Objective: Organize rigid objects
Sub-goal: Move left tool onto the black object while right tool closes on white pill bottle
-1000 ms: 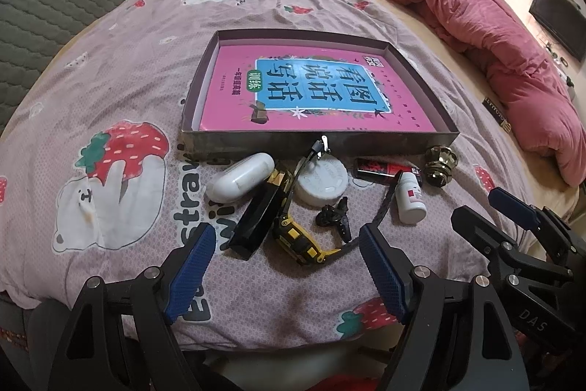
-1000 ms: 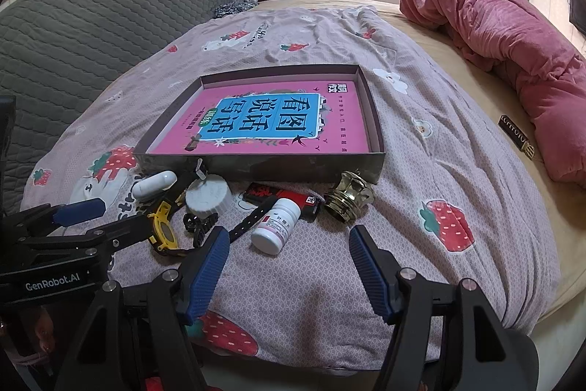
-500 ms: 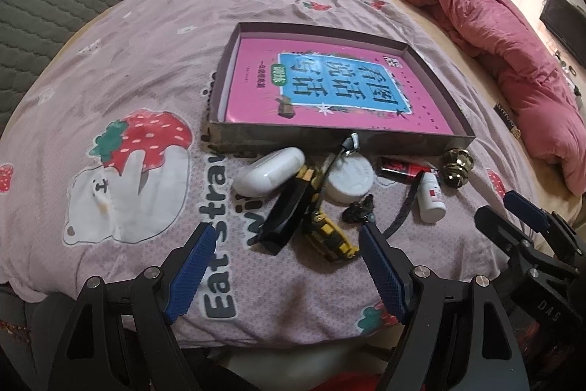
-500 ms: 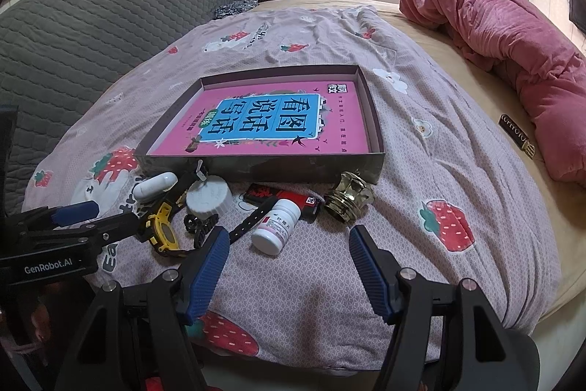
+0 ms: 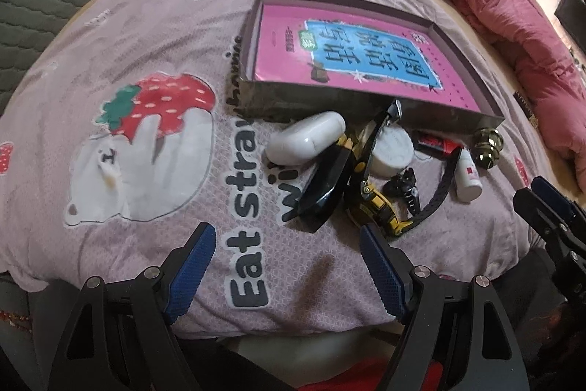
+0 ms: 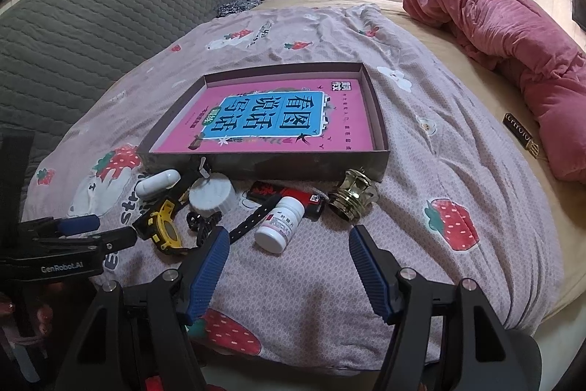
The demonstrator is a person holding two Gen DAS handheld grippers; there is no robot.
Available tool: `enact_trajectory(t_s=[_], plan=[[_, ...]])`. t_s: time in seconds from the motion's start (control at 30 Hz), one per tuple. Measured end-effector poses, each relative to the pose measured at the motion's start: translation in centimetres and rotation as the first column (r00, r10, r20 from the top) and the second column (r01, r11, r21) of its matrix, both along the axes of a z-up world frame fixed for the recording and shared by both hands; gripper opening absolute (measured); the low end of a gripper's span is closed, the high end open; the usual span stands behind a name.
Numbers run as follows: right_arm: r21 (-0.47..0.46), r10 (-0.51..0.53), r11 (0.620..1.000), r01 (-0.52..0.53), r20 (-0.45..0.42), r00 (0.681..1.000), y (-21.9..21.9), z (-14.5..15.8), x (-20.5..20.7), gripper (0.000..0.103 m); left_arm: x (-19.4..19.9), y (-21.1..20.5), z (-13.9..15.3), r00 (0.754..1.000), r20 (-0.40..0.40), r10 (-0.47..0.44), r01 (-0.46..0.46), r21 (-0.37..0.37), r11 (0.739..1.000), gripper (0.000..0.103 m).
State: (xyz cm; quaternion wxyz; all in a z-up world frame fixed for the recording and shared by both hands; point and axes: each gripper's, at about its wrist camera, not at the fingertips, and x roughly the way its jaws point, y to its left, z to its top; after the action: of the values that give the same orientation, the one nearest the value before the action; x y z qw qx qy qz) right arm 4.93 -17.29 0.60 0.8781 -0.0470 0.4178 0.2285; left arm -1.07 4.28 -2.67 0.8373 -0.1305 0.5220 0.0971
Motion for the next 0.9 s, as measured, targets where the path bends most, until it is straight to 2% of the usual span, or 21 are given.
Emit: enact_trajectory(t_s=[0.17,0.3,0.47,0.77,0.9], plan=[[-0.002,0.004,1.000,-0.004,-0.010,1.000,0.0,-0.4,0.0,0.067,0.8,0.2,-1.3,1.000,-0.029,-0.007,0.006,-0.024,1.000,0.081],[-0.001,0.001,1.000,-0.001,-0.019,1.000,-0.2,-0.6,0.1,0.067,1.1,0.7,-1.6,0.999,-0.035,-0.002,0.001,-0.025,1.000,0.074],[-0.004,0.003,1.000,-0.003,-0.033,0.999,-0.2,-1.0,0.3,0.067,1.5,0.8,-2.2,0.999,-0.045,-0.010,0.009,-0.031,0.999,0.073],[-0.015,-0.026,1.000,0.025,-0.078,0.997,-0.3,-2.2,1.4,0.067,3.4,-0.5,-2.4,0.997,-0.039,-0.069,0.069,-0.002,0.998,0.052],[-0.021,-0.018,1.000,0.016,-0.095,0.995,0.5,-2.8,1.9,0.067,4.1,-1.2,-2.4,0.994,-0.027,-0.103,0.103,0.007,0.995,0.038]])
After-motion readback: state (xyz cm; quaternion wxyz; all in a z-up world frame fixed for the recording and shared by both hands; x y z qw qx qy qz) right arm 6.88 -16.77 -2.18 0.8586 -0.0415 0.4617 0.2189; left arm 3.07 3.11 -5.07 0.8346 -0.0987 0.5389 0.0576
